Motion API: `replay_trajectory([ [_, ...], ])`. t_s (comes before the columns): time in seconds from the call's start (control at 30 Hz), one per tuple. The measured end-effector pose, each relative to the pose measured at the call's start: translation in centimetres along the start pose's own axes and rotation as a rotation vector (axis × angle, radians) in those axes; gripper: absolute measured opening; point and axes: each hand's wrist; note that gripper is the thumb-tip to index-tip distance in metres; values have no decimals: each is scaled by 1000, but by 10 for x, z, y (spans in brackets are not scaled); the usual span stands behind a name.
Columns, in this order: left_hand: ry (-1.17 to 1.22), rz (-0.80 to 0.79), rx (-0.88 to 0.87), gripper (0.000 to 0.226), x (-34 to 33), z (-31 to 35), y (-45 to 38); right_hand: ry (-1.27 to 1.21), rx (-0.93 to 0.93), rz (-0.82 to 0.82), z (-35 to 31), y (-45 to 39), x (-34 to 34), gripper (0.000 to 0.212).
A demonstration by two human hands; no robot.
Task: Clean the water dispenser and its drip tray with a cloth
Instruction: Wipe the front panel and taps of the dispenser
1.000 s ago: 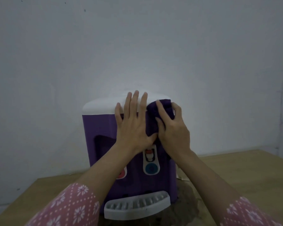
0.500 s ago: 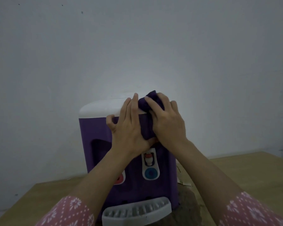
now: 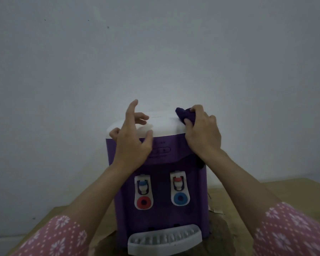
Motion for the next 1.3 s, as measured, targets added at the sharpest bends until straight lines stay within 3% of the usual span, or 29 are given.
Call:
replay_trajectory([
  [0.13,66,159,96,45,17,-11,-7,148,178,-42,-34,-1,-18,22],
  [0.27,67,142,157,4,26,-19,-9,134,543,-84,-42,7,-15,21],
  [0.33,61,138,179,15,25,-20,-8,39,577,-106,-32,5,-5,20],
  [0.47,59,160,285,46,25,-20,-11,194,163,-137,-19,-18,-1,25],
  [0.57,180,171,294,40,28,-15,-13,273,49,-239,-32,-31,-8,19],
  [0.7,194,122,282,35,33,-16,-14,238,343,-400,-58,-30,-12,22],
  [0.77,218,127,302,36,33,-19,-15,55,489,-504,-64,-27,-7,25],
  [0.83,236,136,321,37,34,-22,-15,-185,463,-502,-66,-32,2,26],
  [0.9,210,134,332,37,35,-26,-17,-266,387,-382,-69,-46,2,28],
  [1.0,183,105,357,38,35,-31,-20,-71,413,-343,-81,-66,-10,30],
  [1.2,199,-63,393,60,33,-44,-30,314,555,-629,-102,-68,-54,34],
  [1.3,184,-122,389,60,33,-49,-31,375,496,-668,-101,-67,-59,39],
])
Point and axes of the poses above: each hand's wrist, its own y-axis away from the middle knuckle, its own x-axis out of the back of the hand, z = x × y, and after that the axes turned 1 degree about z, right-handed
